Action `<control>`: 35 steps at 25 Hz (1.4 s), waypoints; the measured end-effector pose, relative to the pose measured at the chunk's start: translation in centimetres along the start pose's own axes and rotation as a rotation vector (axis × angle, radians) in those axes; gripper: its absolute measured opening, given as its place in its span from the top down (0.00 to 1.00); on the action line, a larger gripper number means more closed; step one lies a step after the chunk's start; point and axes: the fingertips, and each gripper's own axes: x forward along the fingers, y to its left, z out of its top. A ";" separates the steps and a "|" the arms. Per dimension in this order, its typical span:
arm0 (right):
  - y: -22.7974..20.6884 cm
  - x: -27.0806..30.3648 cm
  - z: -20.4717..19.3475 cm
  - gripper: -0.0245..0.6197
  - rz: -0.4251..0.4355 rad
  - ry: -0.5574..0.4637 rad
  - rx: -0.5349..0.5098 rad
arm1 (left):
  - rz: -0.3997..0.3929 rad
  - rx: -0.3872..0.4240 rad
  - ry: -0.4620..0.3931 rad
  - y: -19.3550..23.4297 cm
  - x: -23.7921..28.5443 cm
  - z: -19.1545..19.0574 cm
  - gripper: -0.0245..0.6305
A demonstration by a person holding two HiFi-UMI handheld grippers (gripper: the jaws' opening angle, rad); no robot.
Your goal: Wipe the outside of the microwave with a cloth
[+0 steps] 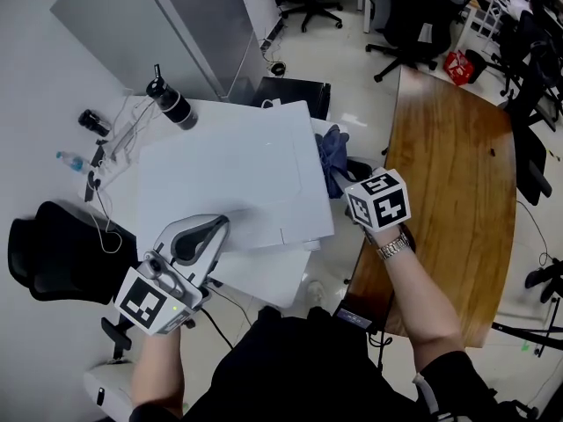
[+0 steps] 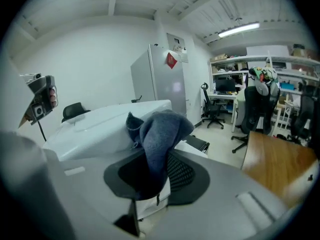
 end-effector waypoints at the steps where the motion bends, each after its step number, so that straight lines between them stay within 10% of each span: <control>1: -0.2 0.3 -0.6 0.81 0.003 -0.002 0.011 | 0.001 0.000 0.001 0.0 0.1 -0.1 0.96; 35: -3.3 7.7 -11.3 0.81 -0.058 0.243 0.074 | 0.108 -0.041 0.074 -0.1 -2.0 -2.4 0.96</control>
